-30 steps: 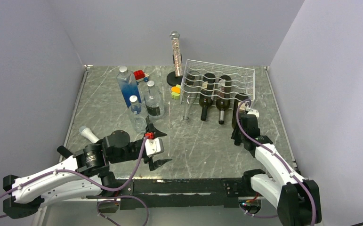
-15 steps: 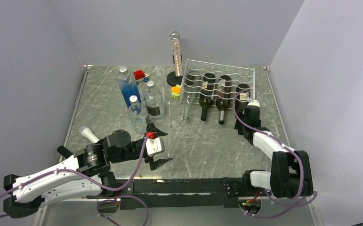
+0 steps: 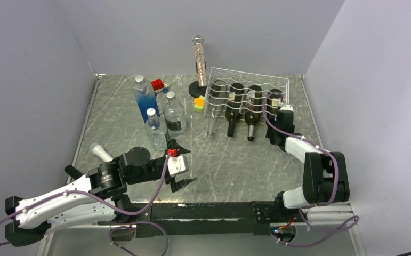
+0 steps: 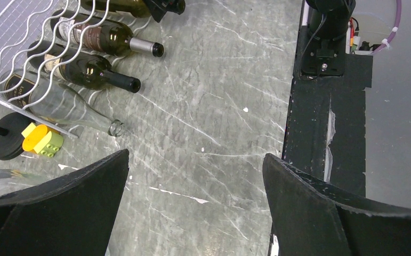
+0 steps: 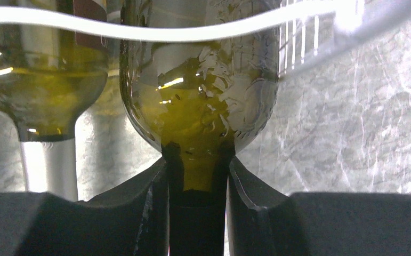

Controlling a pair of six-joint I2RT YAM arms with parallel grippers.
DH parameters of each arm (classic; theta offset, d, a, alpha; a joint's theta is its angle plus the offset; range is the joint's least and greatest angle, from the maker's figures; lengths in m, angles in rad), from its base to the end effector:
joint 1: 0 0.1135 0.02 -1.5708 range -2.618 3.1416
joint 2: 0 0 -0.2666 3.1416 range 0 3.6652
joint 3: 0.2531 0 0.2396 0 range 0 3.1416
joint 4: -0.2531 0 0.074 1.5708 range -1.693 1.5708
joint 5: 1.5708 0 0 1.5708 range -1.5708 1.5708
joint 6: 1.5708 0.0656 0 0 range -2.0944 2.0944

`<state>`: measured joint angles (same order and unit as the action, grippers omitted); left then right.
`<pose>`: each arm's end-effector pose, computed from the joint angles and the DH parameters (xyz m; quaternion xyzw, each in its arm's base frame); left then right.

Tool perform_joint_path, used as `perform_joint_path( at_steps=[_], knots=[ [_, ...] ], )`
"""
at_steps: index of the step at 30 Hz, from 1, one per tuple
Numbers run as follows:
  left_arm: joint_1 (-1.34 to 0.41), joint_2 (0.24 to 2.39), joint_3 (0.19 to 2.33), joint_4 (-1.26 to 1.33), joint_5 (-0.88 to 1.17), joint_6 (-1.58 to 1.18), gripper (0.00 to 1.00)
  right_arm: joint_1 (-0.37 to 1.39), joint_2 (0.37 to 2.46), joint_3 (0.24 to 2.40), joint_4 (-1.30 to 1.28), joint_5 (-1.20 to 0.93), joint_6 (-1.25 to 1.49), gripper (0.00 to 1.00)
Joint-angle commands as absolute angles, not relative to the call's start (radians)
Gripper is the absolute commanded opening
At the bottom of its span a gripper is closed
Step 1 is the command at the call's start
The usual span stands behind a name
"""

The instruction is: Put the wine bottle on the wine rack

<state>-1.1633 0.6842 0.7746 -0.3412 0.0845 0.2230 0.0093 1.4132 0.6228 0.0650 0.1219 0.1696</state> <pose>0.0639 -0.1620 0.3281 0.5243 0.5906 -0.3073 0.5310 0.2881 -0.0053 0.1619 0.0978 0.9054 -0.0188 0.4128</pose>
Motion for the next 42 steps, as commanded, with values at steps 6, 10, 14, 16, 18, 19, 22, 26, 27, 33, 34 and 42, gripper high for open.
perform_joint_path(
  at_steps=[6,10,14,16,18,19,22,26,27,33,34,42],
  knots=[
    [-1.164,0.702,0.803,-0.309,0.087,0.238,0.99,0.005,1.474,0.851,0.202,0.154,0.124,0.0],
    [-1.163,0.711,0.811,-0.319,0.08,0.237,0.99,0.005,1.538,0.941,0.087,0.175,0.123,0.0],
    [-1.163,0.722,0.815,-0.322,0.084,0.232,0.99,0.005,1.608,1.029,-0.062,0.165,0.135,0.04],
    [-1.163,0.728,0.82,-0.328,0.082,0.223,0.99,0.005,1.626,1.05,-0.113,0.162,0.142,0.16],
    [-1.164,0.73,0.819,-0.329,0.081,0.218,0.99,0.006,1.635,1.054,-0.144,0.166,0.146,0.35],
    [-1.163,0.729,0.818,-0.329,0.081,0.217,0.99,0.005,1.638,1.053,-0.155,0.178,0.152,0.42],
    [-1.164,0.726,0.816,-0.326,0.083,0.217,0.99,0.005,1.645,1.055,-0.192,0.214,0.159,0.53],
    [-1.164,0.722,0.818,-0.328,0.081,0.217,0.99,0.005,1.655,1.069,-0.247,0.271,0.167,0.63],
    [-1.164,0.721,0.819,-0.33,0.079,0.216,0.99,0.005,1.651,1.071,-0.259,0.289,0.168,0.65],
    [-1.164,0.708,0.817,-0.327,0.064,0.207,0.99,0.011,1.524,1.049,-0.292,0.295,0.176,0.74],
    [-1.164,0.706,0.816,-0.325,0.059,0.205,0.99,0.013,1.505,1.049,-0.305,0.292,0.178,0.75],
    [-1.164,0.757,0.839,-0.326,-0.09,0.089,0.99,0.023,1.256,1.043,-0.366,0.112,0.158,0.81]
  ],
)
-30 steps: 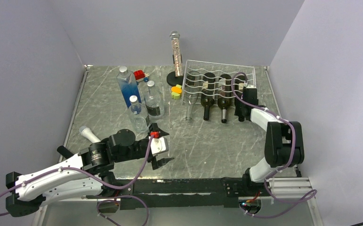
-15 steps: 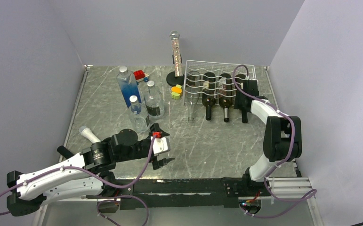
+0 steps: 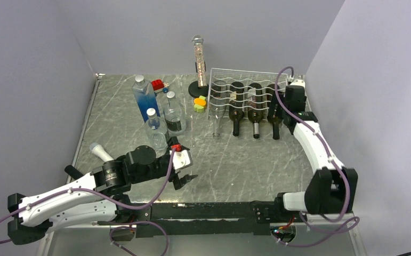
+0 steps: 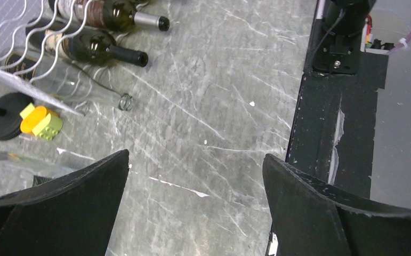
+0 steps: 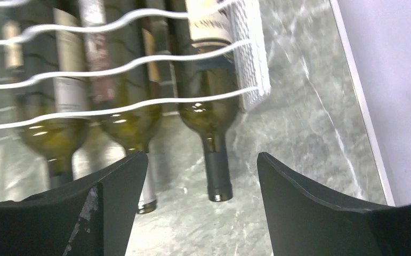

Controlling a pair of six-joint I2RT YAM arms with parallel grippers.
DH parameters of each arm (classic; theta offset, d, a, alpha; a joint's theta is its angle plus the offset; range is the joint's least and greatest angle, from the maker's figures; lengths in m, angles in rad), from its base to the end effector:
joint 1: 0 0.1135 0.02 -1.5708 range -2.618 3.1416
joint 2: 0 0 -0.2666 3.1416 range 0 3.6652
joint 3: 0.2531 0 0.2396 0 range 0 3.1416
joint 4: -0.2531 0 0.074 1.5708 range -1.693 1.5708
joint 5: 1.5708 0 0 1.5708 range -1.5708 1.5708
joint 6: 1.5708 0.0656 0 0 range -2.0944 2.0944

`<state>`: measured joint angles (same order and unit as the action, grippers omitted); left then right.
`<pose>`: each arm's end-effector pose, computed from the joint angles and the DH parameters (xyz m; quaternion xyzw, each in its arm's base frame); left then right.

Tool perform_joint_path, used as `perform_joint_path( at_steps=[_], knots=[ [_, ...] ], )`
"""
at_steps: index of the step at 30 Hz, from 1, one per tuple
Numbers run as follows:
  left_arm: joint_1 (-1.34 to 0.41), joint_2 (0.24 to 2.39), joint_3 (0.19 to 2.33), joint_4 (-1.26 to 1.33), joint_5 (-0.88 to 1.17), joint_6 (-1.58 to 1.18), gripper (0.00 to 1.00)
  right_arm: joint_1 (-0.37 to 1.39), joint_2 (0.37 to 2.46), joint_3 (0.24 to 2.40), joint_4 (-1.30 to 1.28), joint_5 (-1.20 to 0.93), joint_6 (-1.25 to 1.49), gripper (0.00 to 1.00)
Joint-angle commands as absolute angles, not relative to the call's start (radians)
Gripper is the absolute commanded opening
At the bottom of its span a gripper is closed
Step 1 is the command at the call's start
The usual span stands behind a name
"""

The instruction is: Put the wine bottle on the wine rack

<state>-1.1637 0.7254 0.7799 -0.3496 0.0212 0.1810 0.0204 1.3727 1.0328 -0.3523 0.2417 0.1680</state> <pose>0.0710 -0.1681 0.3223 0.5053 0.6246 -0.2884 0.5210 0.3125 -0.0093 0.2662 0.1174 0.8922 -0.0689 0.4306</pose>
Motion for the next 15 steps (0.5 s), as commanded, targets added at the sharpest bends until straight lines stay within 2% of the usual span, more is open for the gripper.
perform_joint_path(
  at_steps=[1,5,9,11,15],
  knots=[
    [-1.164,0.771,0.847,-0.328,-0.127,0.057,0.99,0.023,1.233,1.044,-0.364,0.008,0.145,0.81],
    [-1.163,0.842,0.876,-0.317,-0.253,-0.095,0.99,0.023,1.181,1.068,-0.352,-0.393,0.138,0.84],
    [-1.164,0.89,0.888,-0.309,-0.403,-0.216,0.99,0.064,1.204,1.11,-0.299,-0.745,0.227,0.79],
    [-1.163,0.894,0.892,-0.323,-0.452,-0.263,0.99,0.144,1.23,1.153,-0.321,-0.754,0.238,0.77],
    [-1.16,0.874,0.909,-0.368,-0.522,-0.346,0.99,0.354,1.266,1.244,-0.403,-0.582,0.178,0.77]
  ],
)
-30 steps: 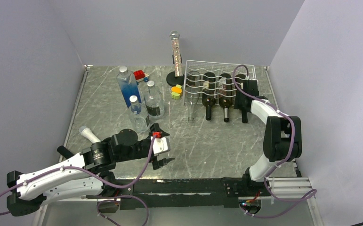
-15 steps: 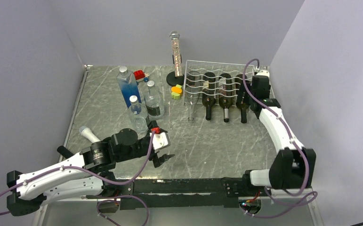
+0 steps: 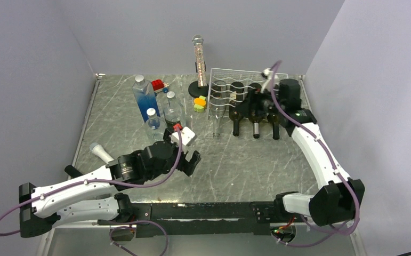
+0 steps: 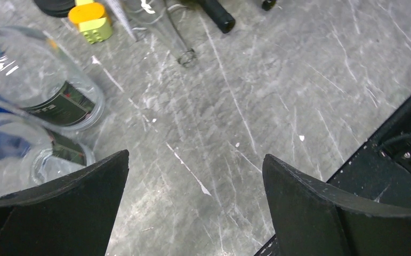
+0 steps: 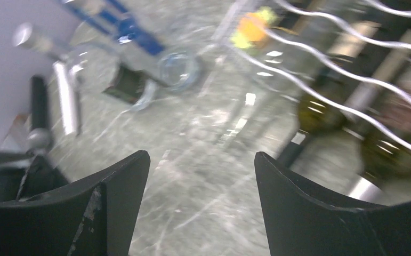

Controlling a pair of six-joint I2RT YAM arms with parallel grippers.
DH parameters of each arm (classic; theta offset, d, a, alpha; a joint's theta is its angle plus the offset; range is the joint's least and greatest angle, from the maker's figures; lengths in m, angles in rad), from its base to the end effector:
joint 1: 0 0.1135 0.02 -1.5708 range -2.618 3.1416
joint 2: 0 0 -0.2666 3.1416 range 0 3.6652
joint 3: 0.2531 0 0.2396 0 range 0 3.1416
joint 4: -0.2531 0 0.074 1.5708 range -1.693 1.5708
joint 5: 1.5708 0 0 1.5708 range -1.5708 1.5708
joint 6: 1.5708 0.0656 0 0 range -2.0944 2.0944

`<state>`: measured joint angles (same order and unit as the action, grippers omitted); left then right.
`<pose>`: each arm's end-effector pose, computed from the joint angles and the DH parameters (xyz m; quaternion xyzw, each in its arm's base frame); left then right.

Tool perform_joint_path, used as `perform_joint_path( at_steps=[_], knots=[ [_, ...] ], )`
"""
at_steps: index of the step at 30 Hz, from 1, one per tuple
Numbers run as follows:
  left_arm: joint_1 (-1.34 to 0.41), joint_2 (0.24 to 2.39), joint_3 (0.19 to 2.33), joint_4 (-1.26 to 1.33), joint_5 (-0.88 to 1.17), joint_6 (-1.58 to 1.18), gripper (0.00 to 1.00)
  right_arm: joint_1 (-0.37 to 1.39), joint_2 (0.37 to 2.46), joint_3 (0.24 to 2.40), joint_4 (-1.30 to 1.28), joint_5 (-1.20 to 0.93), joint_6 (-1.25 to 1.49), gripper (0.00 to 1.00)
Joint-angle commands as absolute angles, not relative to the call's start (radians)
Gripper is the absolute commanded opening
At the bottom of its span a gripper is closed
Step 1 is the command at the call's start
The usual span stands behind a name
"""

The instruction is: Put the wine bottle on the wine rack

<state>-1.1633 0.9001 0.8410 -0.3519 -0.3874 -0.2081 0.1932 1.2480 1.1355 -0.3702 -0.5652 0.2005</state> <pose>0.1071 -0.1857 0.3147 0.2836 0.7775 -0.2158 0.5181 0.2752 0.0896 0.3398 -0.1413 0.8222 0.3312 0.4408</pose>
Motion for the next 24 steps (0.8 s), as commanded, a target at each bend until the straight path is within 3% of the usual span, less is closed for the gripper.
perform_joint_path(
  at_steps=[1,7,15,24],
  knots=[
    [-1.158,0.868,0.926,-0.394,-0.533,-0.36,0.99,0.388,1.273,1.254,-0.403,-0.563,0.185,0.78],
    [-1.15,0.761,1.038,-0.501,-0.647,-0.322,0.99,0.559,1.293,1.26,-0.311,-0.512,0.25,0.8],
    [-1.105,0.717,1.159,-0.657,-0.859,-0.343,0.99,0.773,1.327,1.244,-0.187,-0.279,0.288,0.77],
    [-1.095,0.625,1.171,-0.629,-0.818,-0.344,0.99,0.979,1.538,1.419,-0.138,0.071,0.281,0.78]
  ],
)
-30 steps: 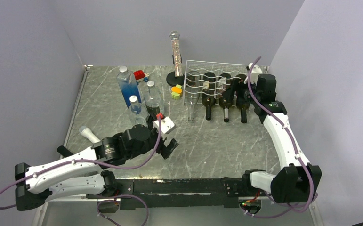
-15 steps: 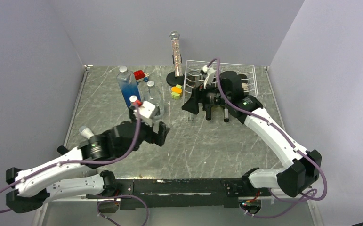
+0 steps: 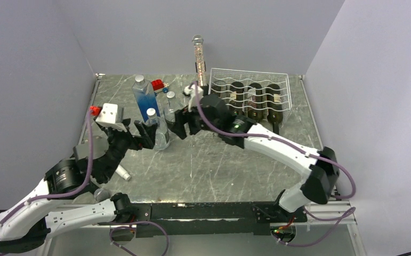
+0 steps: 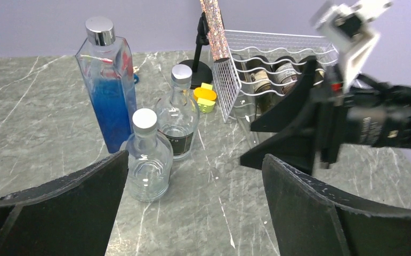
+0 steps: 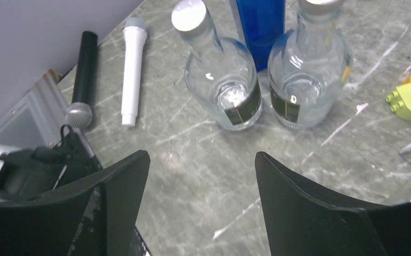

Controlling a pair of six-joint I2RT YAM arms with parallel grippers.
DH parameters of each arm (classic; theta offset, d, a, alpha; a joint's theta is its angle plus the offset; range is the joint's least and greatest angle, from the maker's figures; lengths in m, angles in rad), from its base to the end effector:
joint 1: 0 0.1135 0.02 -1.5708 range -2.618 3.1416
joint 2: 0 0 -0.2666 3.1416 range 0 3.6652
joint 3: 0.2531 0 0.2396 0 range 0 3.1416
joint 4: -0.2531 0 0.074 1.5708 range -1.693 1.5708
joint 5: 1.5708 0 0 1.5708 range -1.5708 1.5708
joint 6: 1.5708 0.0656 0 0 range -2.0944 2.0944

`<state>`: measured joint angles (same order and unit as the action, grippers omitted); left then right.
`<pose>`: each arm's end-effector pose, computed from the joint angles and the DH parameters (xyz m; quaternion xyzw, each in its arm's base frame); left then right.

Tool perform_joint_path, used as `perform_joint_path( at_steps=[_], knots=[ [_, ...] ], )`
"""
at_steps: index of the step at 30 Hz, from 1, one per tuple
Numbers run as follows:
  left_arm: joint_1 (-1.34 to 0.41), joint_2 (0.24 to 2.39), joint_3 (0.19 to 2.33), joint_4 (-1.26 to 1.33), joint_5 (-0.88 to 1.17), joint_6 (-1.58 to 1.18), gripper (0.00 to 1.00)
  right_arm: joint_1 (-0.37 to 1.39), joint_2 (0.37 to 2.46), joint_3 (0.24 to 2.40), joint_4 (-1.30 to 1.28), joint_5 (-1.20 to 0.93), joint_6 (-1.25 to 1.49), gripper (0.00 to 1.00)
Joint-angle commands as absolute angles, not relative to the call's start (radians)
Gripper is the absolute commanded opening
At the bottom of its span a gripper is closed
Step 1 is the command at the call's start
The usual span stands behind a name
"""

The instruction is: Put the wine bottle on the wine rack

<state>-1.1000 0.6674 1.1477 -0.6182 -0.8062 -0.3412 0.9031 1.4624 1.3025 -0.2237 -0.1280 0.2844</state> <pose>0.0907 -0.0738 0.4225 0.0176 0.7398 -0.1763 0.6491 0.2155 0.2868 0.3488 -0.2859 0.7771 0.3562 0.4330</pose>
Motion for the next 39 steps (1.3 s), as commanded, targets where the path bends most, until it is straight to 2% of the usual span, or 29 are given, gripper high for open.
perform_joint_path(
  at_steps=[1,9,19,21,25,29,32,36,39],
  knots=[
    [-1.095,0.618,1.176,-0.637,-0.82,-0.342,0.99,0.992,1.576,1.449,-0.135,0.087,0.28,0.78],
    [-1.095,0.548,1.197,-0.683,-0.796,-0.346,0.99,1.049,1.887,1.738,-0.182,0.133,0.226,0.77],
    [-1.096,0.508,1.186,-0.742,-0.785,-0.403,0.99,1.087,2.137,2.048,-0.37,0.372,0.215,0.71],
    [-1.095,0.509,1.184,-0.744,-0.78,-0.41,0.99,1.089,2.151,2.044,-0.36,0.382,0.216,0.68],
    [-1.096,0.515,1.182,-0.752,-0.769,-0.42,0.99,1.088,2.164,2.038,-0.357,0.396,0.21,0.56],
    [-1.095,0.516,1.173,-0.747,-0.757,-0.425,0.99,1.082,2.191,2.086,-0.439,0.37,0.227,0.52],
    [-1.096,0.52,1.167,-0.744,-0.742,-0.437,0.99,1.076,2.191,2.087,-0.469,0.335,0.253,0.39],
    [-1.096,0.527,1.156,-0.753,-0.727,-0.464,0.99,1.062,2.16,2.062,-0.522,0.318,0.292,0.02],
    [-1.095,0.527,1.147,-0.76,-0.712,-0.481,0.99,1.054,2.091,1.981,-0.517,0.32,0.299,0.0]
  ],
)
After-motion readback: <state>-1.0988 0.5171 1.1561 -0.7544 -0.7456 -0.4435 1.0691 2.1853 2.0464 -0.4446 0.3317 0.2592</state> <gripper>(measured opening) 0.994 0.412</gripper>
